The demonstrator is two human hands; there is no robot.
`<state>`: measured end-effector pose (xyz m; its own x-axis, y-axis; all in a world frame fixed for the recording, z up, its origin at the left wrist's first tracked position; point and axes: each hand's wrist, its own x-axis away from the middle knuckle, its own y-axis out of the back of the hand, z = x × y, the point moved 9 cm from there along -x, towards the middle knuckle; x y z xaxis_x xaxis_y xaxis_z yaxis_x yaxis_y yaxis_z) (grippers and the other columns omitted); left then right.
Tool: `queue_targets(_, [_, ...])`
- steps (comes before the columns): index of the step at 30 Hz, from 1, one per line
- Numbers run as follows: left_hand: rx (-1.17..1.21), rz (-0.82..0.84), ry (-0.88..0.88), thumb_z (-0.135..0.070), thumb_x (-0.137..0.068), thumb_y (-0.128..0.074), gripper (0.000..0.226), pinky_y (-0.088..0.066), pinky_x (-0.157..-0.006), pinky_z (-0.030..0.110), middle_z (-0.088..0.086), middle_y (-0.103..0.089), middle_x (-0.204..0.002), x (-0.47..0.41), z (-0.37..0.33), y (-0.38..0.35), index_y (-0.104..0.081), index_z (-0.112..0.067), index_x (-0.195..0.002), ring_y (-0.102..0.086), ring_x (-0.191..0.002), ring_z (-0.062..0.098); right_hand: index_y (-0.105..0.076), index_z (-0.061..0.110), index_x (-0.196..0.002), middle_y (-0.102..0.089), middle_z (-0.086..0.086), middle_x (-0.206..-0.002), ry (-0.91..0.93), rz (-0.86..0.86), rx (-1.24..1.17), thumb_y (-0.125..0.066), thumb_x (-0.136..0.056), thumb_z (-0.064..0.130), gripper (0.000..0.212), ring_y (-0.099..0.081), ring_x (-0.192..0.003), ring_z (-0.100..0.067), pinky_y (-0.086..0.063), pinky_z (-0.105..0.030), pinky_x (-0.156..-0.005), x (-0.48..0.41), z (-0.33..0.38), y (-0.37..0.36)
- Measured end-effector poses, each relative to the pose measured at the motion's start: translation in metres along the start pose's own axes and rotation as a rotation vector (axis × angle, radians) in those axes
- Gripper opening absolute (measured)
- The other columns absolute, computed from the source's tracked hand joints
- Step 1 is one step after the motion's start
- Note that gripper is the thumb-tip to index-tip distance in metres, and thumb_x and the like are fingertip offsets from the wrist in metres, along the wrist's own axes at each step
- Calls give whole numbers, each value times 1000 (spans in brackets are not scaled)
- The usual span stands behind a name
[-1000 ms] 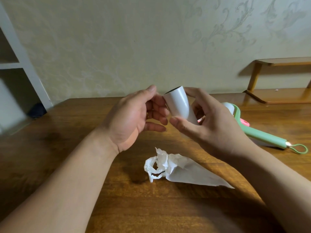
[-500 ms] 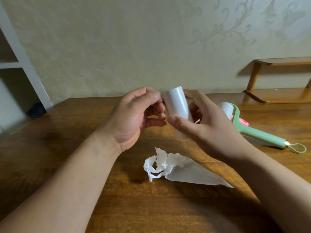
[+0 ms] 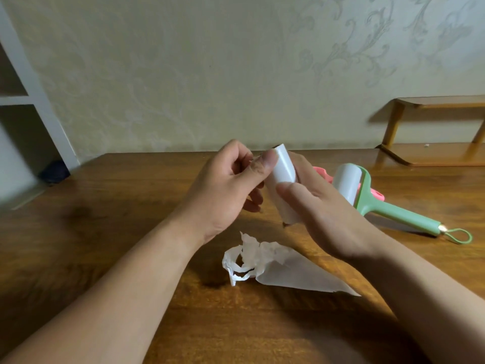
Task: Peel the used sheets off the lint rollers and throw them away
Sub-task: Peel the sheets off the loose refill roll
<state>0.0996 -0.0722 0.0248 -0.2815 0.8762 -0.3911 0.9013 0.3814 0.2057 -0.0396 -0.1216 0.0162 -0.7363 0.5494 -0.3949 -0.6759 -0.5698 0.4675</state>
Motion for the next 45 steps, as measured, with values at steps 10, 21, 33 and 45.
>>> queue_targets(10, [-95,-119,-16,-71,-89,-74,52,-70,-74,44,-5,-69,-74,0,3,8,-61,-21,-87,-74,-64,14,-44,32,-131,-61,20,-110,-48,-256,254,-75,-77,77,77,-62,-99,3,-49,-19,-68,1,-7,13])
queue_targets(21, [239,-79,31,-11,-108,-65,40,-64,-73,35,5,-72,-82,-4,4,13,-58,-21,-70,-74,-79,18,-61,19,-130,-78,5,-96,-233,-159,-571,-81,-86,53,59,-77,-88,-13,-65,-32,-76,-6,-27,6])
queue_targets(33, [405,-167,99,-4,-83,-59,22,-63,-62,37,3,-69,-80,-6,13,20,-57,-18,-101,-71,-69,15,-70,-3,-134,-63,-12,-95,-396,-14,-981,-83,-81,53,78,-63,-68,-18,-57,-32,-59,-5,-28,-9])
queue_targets(45, [-40,33,165,-24,-97,-83,21,-60,-75,28,4,-82,-105,-3,24,-4,-73,-16,-113,-79,-103,21,-74,11,-129,-72,-14,-109,-424,-163,-739,-65,-100,46,47,-69,-90,-21,-54,-35,-68,-4,-42,6])
